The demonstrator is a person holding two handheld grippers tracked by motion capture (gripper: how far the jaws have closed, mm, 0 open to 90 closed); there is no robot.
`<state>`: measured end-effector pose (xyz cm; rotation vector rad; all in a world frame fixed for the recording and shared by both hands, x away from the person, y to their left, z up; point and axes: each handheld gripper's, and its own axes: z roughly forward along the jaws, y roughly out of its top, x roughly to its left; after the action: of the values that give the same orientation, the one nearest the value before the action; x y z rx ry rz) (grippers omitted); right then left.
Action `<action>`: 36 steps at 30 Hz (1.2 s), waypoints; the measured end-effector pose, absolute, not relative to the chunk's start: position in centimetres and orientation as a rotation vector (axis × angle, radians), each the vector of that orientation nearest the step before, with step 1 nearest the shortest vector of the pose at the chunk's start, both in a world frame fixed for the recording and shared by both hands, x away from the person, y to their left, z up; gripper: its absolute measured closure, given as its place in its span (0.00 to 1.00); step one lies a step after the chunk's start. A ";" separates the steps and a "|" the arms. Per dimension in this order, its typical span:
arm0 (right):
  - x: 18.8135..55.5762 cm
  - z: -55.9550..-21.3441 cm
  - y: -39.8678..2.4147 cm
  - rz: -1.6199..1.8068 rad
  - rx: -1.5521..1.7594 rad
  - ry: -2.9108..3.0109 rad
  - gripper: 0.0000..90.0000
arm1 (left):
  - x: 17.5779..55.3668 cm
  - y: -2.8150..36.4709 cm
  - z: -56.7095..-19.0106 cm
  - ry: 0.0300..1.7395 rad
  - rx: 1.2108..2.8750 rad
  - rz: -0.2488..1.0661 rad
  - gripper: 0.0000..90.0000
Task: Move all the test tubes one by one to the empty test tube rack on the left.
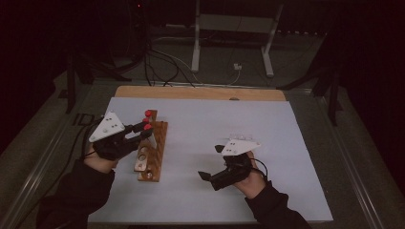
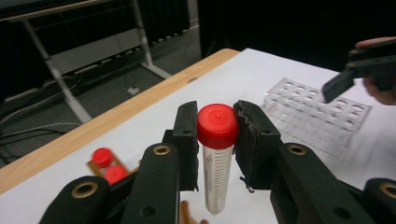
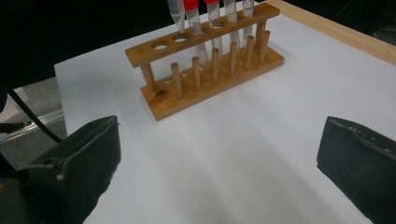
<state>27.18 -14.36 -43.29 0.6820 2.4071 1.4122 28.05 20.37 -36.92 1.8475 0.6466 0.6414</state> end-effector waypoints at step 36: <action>27.3 -43.3 -14.7 1.414 0.696 2.399 0.00 | 29.7 22.8 -42.8 0.803 1.880 0.637 0.80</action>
<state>27.33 -14.71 -43.26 0.6963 2.3992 1.4138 29.72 22.80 -42.77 1.8800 0.8027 0.6367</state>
